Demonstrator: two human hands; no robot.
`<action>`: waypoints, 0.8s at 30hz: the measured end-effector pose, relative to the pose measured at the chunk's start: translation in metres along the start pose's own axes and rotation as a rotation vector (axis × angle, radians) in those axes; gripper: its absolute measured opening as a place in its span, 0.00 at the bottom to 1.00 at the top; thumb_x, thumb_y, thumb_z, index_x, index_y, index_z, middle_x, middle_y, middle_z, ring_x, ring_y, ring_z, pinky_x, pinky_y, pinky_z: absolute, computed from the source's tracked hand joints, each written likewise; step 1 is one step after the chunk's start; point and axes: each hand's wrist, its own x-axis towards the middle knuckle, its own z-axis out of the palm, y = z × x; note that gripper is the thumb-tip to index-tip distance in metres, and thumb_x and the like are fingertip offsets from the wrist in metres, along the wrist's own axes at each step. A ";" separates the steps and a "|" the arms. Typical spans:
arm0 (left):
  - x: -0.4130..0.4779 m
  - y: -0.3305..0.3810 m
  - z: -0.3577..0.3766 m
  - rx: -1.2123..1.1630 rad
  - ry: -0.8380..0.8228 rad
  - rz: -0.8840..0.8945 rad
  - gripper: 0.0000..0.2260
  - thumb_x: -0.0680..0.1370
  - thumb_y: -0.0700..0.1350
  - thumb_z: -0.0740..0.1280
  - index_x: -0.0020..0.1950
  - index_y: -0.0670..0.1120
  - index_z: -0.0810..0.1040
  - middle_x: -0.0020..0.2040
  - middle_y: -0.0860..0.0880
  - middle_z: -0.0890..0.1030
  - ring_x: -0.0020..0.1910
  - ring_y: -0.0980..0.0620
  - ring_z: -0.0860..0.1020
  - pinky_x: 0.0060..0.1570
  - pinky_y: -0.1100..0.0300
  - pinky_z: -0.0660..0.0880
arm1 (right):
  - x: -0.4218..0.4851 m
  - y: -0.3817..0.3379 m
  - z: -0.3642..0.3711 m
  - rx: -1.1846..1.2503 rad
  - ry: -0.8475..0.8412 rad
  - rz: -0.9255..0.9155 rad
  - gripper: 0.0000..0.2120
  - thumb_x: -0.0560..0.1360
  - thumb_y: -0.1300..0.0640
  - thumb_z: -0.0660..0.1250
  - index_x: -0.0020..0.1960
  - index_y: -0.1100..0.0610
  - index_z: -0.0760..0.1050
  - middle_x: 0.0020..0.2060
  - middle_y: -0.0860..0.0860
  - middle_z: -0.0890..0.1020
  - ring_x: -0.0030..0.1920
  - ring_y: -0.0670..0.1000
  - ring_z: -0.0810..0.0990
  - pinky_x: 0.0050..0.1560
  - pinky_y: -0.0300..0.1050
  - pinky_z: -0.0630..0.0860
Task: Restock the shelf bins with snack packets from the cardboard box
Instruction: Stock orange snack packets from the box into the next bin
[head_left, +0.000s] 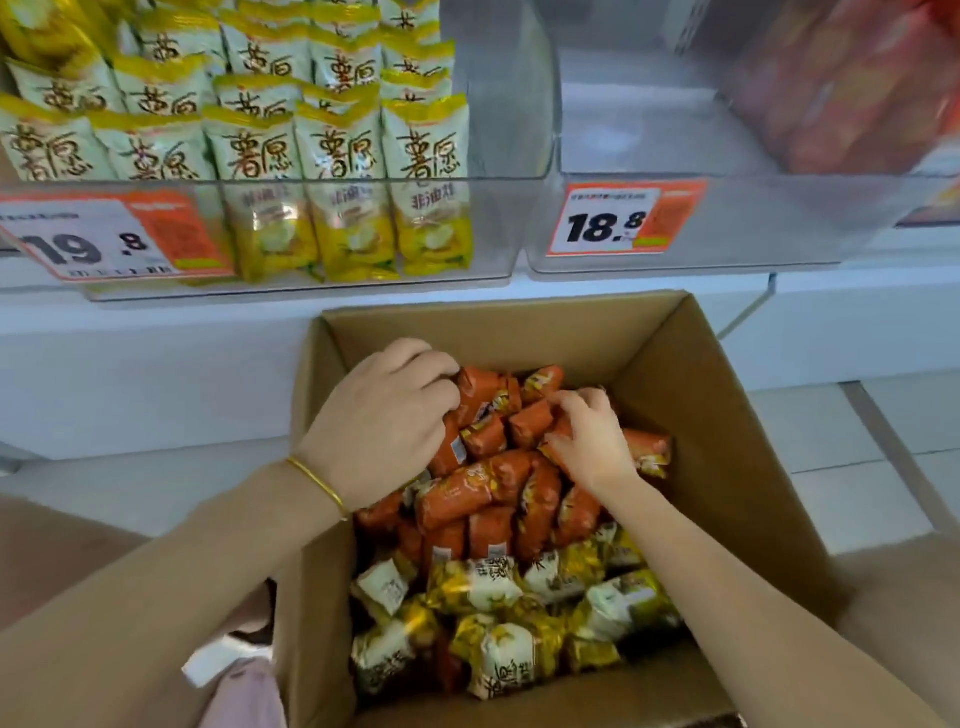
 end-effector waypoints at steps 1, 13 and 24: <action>0.003 0.000 0.004 -0.007 -0.018 -0.001 0.15 0.74 0.44 0.55 0.44 0.45 0.82 0.54 0.47 0.80 0.55 0.44 0.74 0.52 0.51 0.75 | 0.010 0.002 0.003 -0.041 -0.016 -0.005 0.26 0.75 0.58 0.68 0.72 0.52 0.66 0.70 0.57 0.62 0.68 0.61 0.65 0.67 0.52 0.67; 0.026 -0.010 0.040 -0.055 -0.139 -0.078 0.14 0.74 0.44 0.56 0.45 0.46 0.82 0.55 0.47 0.80 0.56 0.45 0.74 0.52 0.51 0.76 | 0.085 0.030 0.037 -0.221 -0.260 -0.160 0.29 0.68 0.51 0.76 0.64 0.54 0.69 0.73 0.58 0.49 0.56 0.63 0.76 0.57 0.51 0.76; 0.016 0.029 0.058 -0.403 -0.238 -0.368 0.10 0.78 0.41 0.61 0.52 0.48 0.81 0.60 0.53 0.76 0.60 0.55 0.69 0.57 0.68 0.64 | 0.040 0.047 0.015 -0.171 0.012 -0.259 0.18 0.71 0.52 0.74 0.57 0.57 0.75 0.70 0.57 0.58 0.51 0.59 0.79 0.51 0.48 0.79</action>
